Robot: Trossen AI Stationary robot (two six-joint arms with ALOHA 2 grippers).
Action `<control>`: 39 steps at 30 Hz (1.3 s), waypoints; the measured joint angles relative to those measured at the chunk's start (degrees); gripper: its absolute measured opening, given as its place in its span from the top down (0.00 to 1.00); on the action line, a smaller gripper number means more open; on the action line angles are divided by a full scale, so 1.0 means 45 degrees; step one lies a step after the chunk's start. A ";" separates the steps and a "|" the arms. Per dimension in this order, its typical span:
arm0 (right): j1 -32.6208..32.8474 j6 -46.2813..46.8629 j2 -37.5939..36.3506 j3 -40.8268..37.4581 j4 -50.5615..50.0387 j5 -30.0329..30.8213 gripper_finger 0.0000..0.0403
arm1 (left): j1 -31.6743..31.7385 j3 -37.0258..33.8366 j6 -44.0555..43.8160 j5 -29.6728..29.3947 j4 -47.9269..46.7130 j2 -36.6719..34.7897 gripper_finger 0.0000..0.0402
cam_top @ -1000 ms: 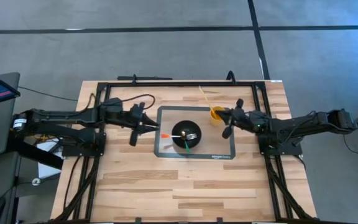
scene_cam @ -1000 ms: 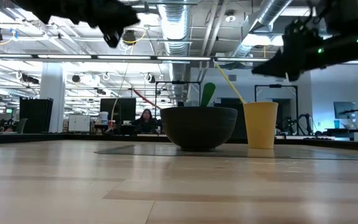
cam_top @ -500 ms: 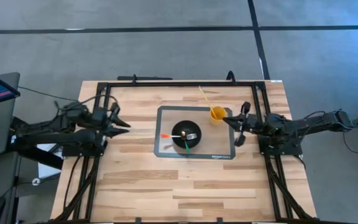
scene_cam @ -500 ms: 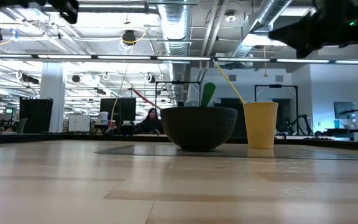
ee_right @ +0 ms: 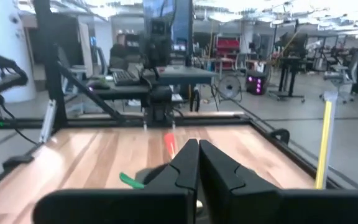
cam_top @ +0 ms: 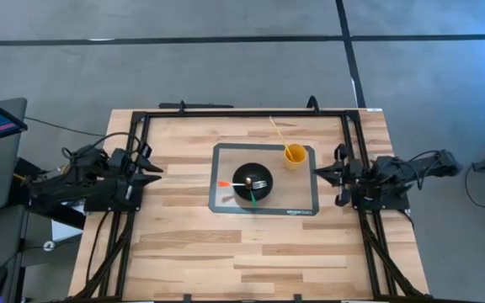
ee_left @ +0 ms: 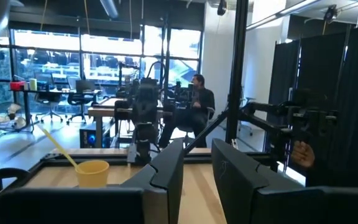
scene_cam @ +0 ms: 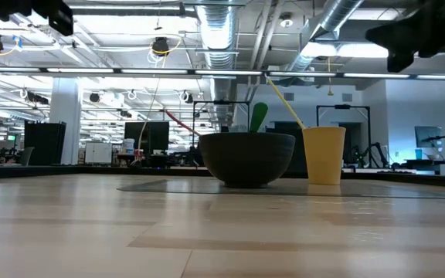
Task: Pick & Place Utensil
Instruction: Return to Home Position
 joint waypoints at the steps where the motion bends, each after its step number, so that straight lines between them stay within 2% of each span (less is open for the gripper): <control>1: 0.0069 -0.0016 -0.0220 0.0000 -0.0074 0.0000 0.99 | 0.0000 -0.0096 -0.0024 0.0000 0.0048 -0.0087 0.79; 10: 0.0199 0.0021 -0.1918 0.0005 -0.1734 0.0044 0.99 | 0.0000 -0.1037 -0.0039 -0.0005 0.0240 -0.0408 0.79; 23: 0.0194 -0.0116 -0.1907 -0.0005 -0.2162 0.0394 0.99 | 0.0000 -0.3488 -0.0330 -0.0345 0.3369 -0.0433 0.79; 32: 0.0194 -0.0524 -0.1902 -0.0249 -0.2096 0.0481 0.99 | 0.0000 -0.4053 -0.0466 -0.1457 0.3585 -0.0353 0.79; 39: 0.0189 -0.1280 -0.1907 -0.1026 -0.0997 0.0491 0.99 | 0.0000 -0.4053 -0.0427 -0.1486 0.3580 -0.0170 0.79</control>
